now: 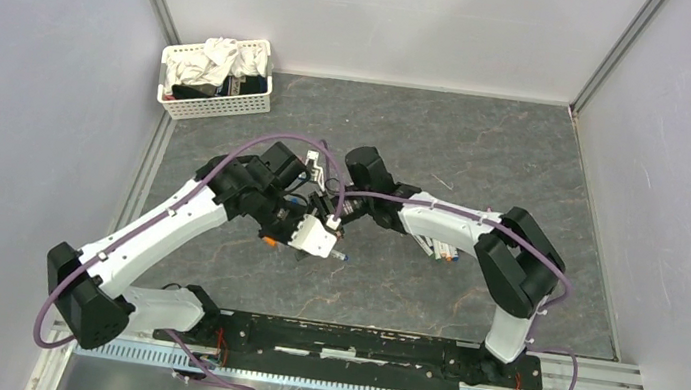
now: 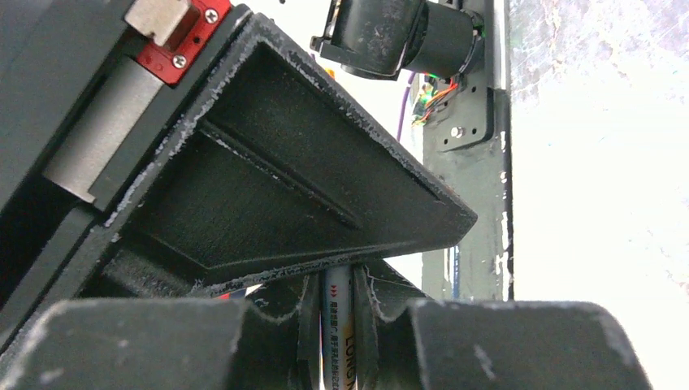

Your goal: Open the pen caps

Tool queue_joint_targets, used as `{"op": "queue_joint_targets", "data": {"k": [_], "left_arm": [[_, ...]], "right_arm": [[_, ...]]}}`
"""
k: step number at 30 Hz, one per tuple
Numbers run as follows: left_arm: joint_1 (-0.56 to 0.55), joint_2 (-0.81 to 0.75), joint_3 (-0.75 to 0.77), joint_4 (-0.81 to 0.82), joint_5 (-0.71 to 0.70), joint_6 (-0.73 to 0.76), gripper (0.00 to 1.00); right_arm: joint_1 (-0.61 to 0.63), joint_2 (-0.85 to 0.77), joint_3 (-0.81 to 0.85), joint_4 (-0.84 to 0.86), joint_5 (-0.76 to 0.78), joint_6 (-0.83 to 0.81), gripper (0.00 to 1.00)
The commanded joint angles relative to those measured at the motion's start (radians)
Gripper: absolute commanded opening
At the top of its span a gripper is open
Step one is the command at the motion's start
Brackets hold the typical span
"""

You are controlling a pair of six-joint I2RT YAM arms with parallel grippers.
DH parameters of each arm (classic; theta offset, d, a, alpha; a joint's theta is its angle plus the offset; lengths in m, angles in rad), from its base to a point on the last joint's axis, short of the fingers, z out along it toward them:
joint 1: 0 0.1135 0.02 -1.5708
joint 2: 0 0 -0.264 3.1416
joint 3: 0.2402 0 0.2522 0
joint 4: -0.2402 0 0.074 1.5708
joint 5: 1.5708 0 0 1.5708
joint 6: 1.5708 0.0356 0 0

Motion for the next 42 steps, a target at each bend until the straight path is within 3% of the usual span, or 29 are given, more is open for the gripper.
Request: {"op": "queue_joint_targets", "data": {"k": [1,3,5,7,8,10,12,14,15,17,19,25,27,30,31,32,33,39,42], "left_arm": [[-0.054,0.012,0.024,0.064,0.097,0.023,0.02],[-0.046,0.003,-0.001,0.081,0.037,0.052,0.02],[0.045,-0.017,-0.03,0.061,-0.053,0.138,0.02],[0.36,-0.004,-0.027,-0.014,-0.039,0.402,0.02],[0.529,0.019,-0.016,-0.04,-0.033,0.508,0.02],[0.658,0.114,0.076,-0.164,0.008,0.613,0.02],[0.59,0.117,0.077,-0.169,0.048,0.564,0.02],[0.429,0.049,-0.002,-0.061,-0.013,0.447,0.02],[0.334,0.025,-0.022,-0.047,-0.026,0.401,0.02],[0.252,0.001,-0.023,-0.04,-0.009,0.325,0.02],[0.183,-0.008,-0.004,-0.046,0.009,0.256,0.02],[0.117,-0.069,-0.028,-0.009,0.079,0.164,0.04],[0.079,-0.087,-0.045,0.018,0.095,0.126,0.28],[0.018,-0.135,-0.082,0.109,0.096,0.076,0.41],[0.002,-0.142,-0.09,0.129,0.093,0.073,0.49],[-0.011,-0.149,-0.096,0.141,0.084,0.073,0.63],[-0.023,-0.15,-0.099,0.148,0.075,0.079,0.68],[-0.061,-0.165,-0.126,0.236,0.027,0.078,0.7],[-0.077,-0.168,-0.137,0.254,0.007,0.086,0.66]], "right_arm": [[0.004,0.06,0.077,-0.135,0.156,-0.155,0.0],[-0.015,0.06,0.055,-0.307,0.156,-0.316,0.0],[-0.05,-0.036,-0.127,-0.443,0.204,-0.456,0.0],[-0.069,-0.202,-0.424,-0.542,0.27,-0.568,0.0],[-0.072,-0.308,-0.562,-0.489,0.279,-0.53,0.0],[-0.087,-0.519,-0.79,-0.254,0.282,-0.337,0.0],[-0.104,-0.58,-0.82,-0.117,0.258,-0.242,0.0],[-0.111,-0.521,-0.682,-0.301,0.265,-0.368,0.0],[-0.113,-0.491,-0.619,-0.34,0.264,-0.4,0.0],[-0.113,-0.466,-0.54,-0.322,0.255,-0.384,0.0],[-0.113,-0.431,-0.476,-0.3,0.229,-0.368,0.0],[-0.102,-0.337,-0.337,-0.246,0.172,-0.327,0.0],[-0.093,-0.308,-0.292,-0.21,0.146,-0.299,0.0],[-0.075,-0.26,-0.219,-0.175,0.115,-0.268,0.0],[-0.069,-0.241,-0.2,-0.177,0.11,-0.268,0.0],[-0.065,-0.227,-0.178,-0.176,0.103,-0.264,0.0],[-0.058,-0.214,-0.163,-0.169,0.096,-0.259,0.0],[-0.032,-0.152,-0.092,-0.117,0.074,-0.205,0.0],[-0.02,-0.13,-0.066,-0.095,0.069,-0.184,0.0]]}}
